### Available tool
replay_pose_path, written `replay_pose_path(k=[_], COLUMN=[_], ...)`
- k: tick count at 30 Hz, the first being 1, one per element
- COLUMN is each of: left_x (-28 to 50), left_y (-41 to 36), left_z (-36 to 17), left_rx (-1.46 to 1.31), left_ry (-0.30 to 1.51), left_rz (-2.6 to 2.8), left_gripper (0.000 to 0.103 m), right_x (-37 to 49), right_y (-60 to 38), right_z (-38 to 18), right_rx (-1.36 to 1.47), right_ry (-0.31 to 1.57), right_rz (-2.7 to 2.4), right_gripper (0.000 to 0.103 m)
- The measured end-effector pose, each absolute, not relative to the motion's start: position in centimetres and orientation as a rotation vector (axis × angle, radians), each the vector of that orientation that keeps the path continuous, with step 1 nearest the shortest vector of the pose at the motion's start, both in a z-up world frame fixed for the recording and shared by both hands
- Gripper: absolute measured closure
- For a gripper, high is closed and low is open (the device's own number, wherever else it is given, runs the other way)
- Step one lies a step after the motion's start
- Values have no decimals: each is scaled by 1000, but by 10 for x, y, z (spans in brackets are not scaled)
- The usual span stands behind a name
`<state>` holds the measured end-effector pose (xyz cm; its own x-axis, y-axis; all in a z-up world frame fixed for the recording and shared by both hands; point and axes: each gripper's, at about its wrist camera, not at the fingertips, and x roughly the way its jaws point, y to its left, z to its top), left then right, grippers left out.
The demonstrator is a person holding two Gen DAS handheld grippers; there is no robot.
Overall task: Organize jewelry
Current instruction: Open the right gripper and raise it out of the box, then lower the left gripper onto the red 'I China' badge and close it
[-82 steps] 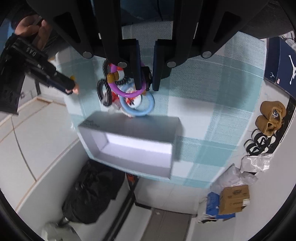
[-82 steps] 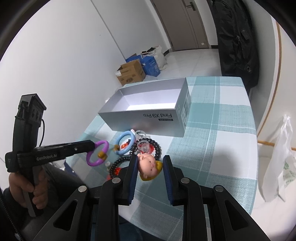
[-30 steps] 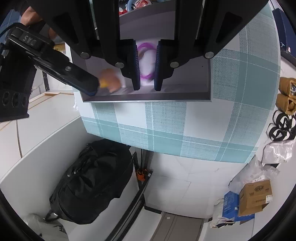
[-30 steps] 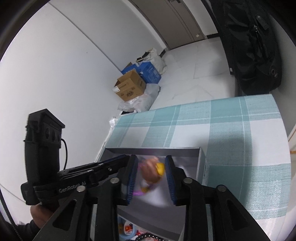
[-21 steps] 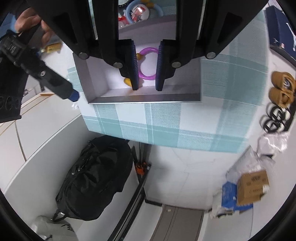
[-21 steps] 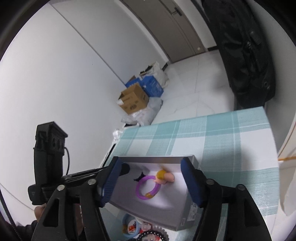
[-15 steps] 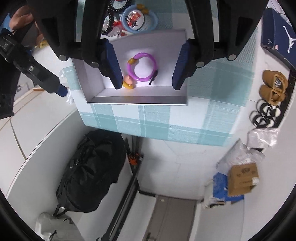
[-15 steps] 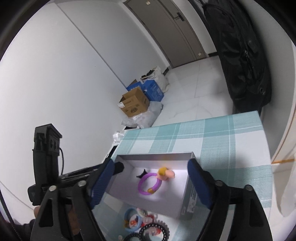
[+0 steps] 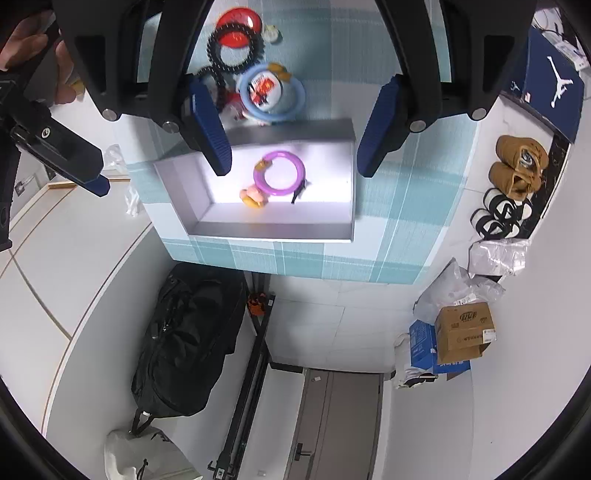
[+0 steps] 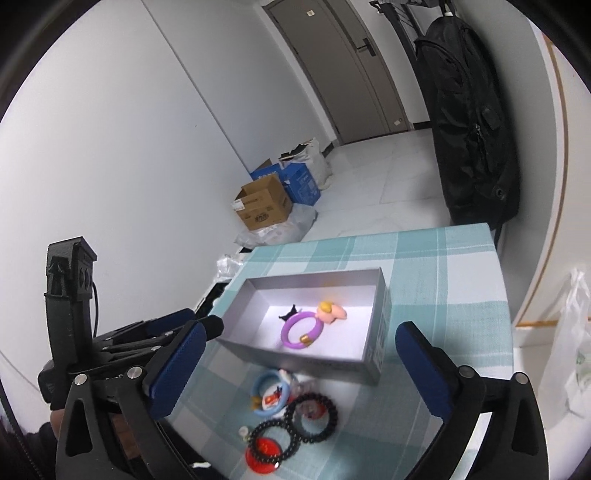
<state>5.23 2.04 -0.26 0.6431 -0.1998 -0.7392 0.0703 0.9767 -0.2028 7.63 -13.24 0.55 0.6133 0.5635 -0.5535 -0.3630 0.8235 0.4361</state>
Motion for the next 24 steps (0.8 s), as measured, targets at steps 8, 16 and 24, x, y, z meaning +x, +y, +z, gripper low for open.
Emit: replay_pose_path(k=[8, 16, 24], left_x=[32, 8, -8], left_y=[19, 13, 0], left_z=[-1, -19, -38], left_rx=[-150, -151, -138], left_ry=[852, 906, 986], left_rz=[-121, -125, -186], left_gripper=[35, 35, 35], right_x=[49, 26, 16], right_y=[-129, -123, -134], right_z=[11, -2, -6], right_rx=[238, 162, 170], right_ry=[728, 767, 793], right_rz=[534, 522, 476], right_gripper=[0, 0, 0])
